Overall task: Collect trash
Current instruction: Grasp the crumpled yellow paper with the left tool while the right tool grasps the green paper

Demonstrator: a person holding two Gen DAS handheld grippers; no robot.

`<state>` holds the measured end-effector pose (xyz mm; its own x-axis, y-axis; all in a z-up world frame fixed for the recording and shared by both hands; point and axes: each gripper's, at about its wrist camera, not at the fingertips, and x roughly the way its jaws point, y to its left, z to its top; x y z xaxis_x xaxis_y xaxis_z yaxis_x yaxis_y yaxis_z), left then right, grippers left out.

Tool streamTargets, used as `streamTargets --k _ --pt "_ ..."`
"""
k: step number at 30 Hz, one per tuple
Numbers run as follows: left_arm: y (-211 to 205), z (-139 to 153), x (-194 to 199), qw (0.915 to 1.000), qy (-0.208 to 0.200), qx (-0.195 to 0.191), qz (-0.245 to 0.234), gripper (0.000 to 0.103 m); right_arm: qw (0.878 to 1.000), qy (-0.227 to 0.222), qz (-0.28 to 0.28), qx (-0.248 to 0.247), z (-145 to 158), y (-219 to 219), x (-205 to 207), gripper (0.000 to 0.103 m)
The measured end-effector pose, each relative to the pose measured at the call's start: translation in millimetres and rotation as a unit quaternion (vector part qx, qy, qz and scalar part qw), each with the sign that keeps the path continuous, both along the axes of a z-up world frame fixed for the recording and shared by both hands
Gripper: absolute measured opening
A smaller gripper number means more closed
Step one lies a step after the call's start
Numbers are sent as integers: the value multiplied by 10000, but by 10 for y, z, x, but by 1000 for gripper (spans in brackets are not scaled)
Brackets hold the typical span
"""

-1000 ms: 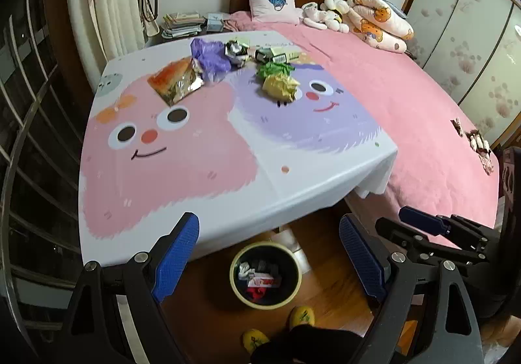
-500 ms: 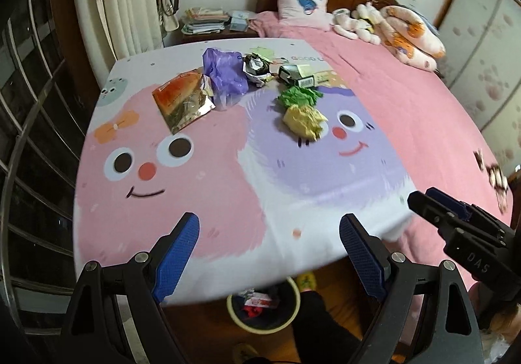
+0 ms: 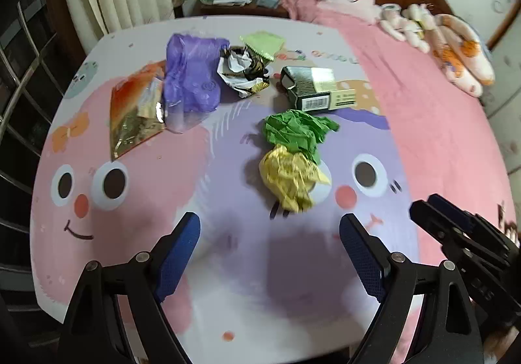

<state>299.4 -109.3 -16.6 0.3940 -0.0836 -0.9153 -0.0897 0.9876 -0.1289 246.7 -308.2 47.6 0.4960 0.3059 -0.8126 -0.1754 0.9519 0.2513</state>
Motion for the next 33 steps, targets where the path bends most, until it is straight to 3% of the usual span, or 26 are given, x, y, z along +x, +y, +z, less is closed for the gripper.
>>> streamTargets --k 3,8,14,16,17,24,33 --pt "-68 -169 246 9999 71 66 121 87 9999 13 106 66 -69 -45 208 41" --pt "-134 -578 623 9990 377 45 248 74 9994 33 325 91 -174 3 436 41" --pt "-169 -914 803 9970 614 -95 455 66 9985 110 525 123 -271 77 659 42" --pt "-171 -1001 838 9960 693 -218 515 52 9980 161 595 158 -297 111 715 45" --pt "-167 -1040 855 9954 739 -275 551 52 9975 199 647 181 -312 141 741 50" --pt "-88 -1090 866 9948 581 -292 783 40 9948 283 942 269 -380 432 971 59" --pt "166 -979 715 9929 415 40 1111 39 9910 339 1296 -1 -605 949 1240 66"
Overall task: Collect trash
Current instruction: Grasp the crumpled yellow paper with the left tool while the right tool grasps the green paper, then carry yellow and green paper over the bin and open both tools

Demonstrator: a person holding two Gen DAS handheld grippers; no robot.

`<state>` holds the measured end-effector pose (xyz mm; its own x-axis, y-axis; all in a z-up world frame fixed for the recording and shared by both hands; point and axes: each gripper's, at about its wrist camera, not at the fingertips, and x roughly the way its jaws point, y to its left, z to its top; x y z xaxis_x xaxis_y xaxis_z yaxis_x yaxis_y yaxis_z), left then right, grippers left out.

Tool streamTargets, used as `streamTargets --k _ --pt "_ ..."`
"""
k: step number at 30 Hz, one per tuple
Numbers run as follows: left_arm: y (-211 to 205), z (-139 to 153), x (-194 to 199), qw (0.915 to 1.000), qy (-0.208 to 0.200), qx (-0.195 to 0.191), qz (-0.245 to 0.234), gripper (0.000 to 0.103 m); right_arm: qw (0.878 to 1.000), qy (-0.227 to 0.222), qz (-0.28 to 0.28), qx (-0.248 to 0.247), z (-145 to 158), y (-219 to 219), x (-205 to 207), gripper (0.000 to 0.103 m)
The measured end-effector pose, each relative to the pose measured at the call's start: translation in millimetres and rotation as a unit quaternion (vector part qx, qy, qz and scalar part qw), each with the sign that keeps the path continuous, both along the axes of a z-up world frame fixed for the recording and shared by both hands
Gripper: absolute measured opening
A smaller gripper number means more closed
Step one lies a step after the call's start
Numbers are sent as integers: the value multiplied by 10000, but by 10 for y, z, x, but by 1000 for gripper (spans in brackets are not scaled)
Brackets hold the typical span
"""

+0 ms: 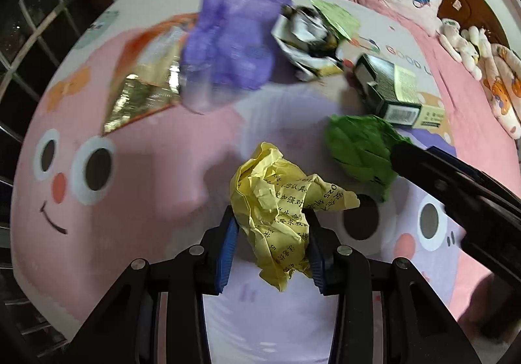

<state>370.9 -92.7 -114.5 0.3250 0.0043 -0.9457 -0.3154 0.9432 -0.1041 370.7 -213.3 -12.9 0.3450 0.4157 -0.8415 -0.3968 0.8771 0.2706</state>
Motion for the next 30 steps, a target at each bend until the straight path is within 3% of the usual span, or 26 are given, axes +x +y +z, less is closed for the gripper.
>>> streamTargets --k 8,9,11,13,22,30 --pt "68 172 -89 9994 -236 231 52 39 9985 44 -11 -551 -325 258 142 66" --pt "87 203 -104 9993 -272 251 35 39 9984 -13 -57 -559 -330 258 140 53" --pt "145 252 -167 9991 -330 282 -8 39 9990 3 -106 -444 -323 231 130 42" --pt "216 349 -304 9988 -389 302 -61 39 9990 24 -113 -441 -306 230 112 39" --pt "351 658 -713 9972 -623 291 -310 39 9992 -94 -261 -274 44 215 -258 37" --pt "562 978 -1185 9942 -865 178 -619 39 9985 -287 -440 -125 493 269 -936 37"
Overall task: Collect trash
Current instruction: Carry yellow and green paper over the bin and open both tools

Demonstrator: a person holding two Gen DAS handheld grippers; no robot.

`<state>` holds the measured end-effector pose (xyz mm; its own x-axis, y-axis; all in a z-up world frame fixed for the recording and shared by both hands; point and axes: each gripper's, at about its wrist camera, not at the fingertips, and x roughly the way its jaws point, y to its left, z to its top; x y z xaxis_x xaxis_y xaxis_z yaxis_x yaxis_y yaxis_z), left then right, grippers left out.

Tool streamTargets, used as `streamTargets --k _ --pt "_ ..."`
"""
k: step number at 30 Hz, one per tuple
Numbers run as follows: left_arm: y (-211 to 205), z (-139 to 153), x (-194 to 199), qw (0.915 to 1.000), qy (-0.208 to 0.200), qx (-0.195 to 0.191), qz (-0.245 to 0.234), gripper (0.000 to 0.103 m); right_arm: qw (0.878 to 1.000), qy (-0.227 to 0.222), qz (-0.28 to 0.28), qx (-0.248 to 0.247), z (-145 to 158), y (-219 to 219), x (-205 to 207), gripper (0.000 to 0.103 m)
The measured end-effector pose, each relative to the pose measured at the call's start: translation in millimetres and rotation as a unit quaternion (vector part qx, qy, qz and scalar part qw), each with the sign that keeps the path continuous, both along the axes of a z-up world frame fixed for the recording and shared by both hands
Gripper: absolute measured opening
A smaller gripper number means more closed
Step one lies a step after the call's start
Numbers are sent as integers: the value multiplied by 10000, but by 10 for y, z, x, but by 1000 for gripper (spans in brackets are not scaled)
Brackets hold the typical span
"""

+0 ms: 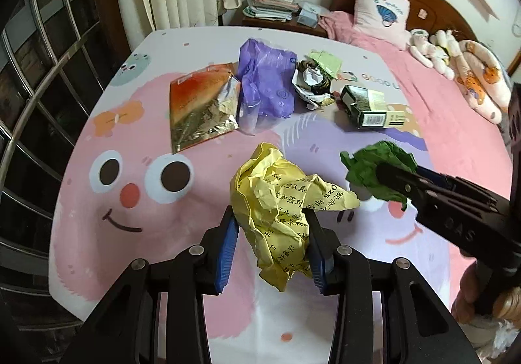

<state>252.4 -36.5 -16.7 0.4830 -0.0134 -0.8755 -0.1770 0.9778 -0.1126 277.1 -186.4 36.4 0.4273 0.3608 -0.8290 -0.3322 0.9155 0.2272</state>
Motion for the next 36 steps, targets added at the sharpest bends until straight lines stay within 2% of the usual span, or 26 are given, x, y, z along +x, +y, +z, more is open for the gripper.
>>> streamTargets --k 7,12,17,23,28,35,36 --pt "291 236 -608 9987 -89 101 -501 39 9984 -170 -492 229 272 153 -863 37" --pt "533 314 -1151 9957 -111 209 -901 39 9963 -174 -774 326 288 369 -1489 37" --pt "714 247 -1639 9917 -53 243 -1259 39 9940 -180 -1014 357 238 609 -2128 37" --pt "848 -34 -2187 9860 264 202 -1635 39 9916 -19 -1255 315 59 775 -2771 37" --pt "779 -346 -2516 9808 684 183 -1816 39 9891 385 -1399 254 -231 775 -3119 37" --pt "588 -970 -2804 9733 1267 147 -1909 39 9815 1008 -1623 150 -898 625 -3340 37" --pt "551 -1047 -2748 9726 1324 150 -1905 39 9804 1087 -1640 137 -1025 599 -3356 37"
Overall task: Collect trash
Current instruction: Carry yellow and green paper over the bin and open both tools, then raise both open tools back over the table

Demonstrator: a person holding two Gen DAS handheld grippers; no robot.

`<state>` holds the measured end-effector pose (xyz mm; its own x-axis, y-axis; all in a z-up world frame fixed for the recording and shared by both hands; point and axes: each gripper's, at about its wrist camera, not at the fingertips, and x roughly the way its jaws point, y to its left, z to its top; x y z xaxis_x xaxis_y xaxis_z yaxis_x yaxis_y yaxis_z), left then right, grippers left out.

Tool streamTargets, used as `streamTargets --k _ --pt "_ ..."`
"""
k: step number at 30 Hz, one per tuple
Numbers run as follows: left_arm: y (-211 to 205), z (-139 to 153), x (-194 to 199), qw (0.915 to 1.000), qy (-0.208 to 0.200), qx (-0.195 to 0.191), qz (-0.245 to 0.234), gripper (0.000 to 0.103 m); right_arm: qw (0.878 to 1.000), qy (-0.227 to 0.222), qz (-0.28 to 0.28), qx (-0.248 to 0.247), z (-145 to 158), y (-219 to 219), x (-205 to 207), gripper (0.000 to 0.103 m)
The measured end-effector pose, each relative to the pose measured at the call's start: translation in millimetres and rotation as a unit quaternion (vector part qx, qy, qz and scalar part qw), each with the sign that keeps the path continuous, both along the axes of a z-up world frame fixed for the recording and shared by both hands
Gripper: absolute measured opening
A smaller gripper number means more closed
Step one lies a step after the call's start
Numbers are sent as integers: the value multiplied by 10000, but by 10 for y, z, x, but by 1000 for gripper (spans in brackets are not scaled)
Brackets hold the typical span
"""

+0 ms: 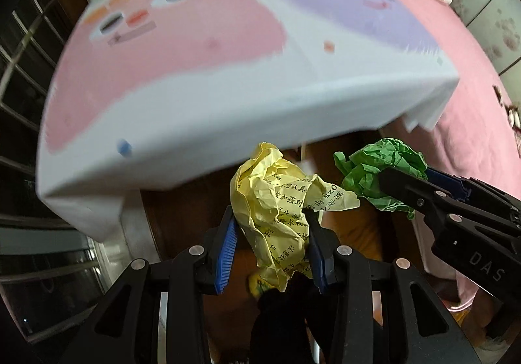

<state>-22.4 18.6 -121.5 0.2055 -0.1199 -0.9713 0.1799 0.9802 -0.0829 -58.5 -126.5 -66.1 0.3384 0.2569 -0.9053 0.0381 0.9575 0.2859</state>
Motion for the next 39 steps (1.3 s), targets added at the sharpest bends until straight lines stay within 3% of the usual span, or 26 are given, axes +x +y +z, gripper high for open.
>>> streamTargets --k 6,20,25,31,33,37,39 --pt "-77 -800 -70 9992 364 100 139 39 9994 342 -4 -81 -862 -127 -41 37" --pt "-339 -2570 131 9963 708 438 210 40 9954 946 -126 91 -2777 -400 -26 38" --pt "-328 -2970 195 9959 723 504 180 42 9940 1048 -224 238 -3126 -437 26 39" --pt "-300 -3179 208 9957 747 507 187 47 9937 1032 -185 396 -3317 -402 87 41" --pt "-292 -3192 202 9958 749 490 191 50 9932 1059 -179 445 -3375 -390 110 47" --pt "-272 -3156 189 9963 666 509 213 76 9935 1020 -210 450 -3386 -393 123 50" --pt "-250 -3133 187 9961 657 530 237 83 9935 1015 -251 447 -3374 -408 123 58"
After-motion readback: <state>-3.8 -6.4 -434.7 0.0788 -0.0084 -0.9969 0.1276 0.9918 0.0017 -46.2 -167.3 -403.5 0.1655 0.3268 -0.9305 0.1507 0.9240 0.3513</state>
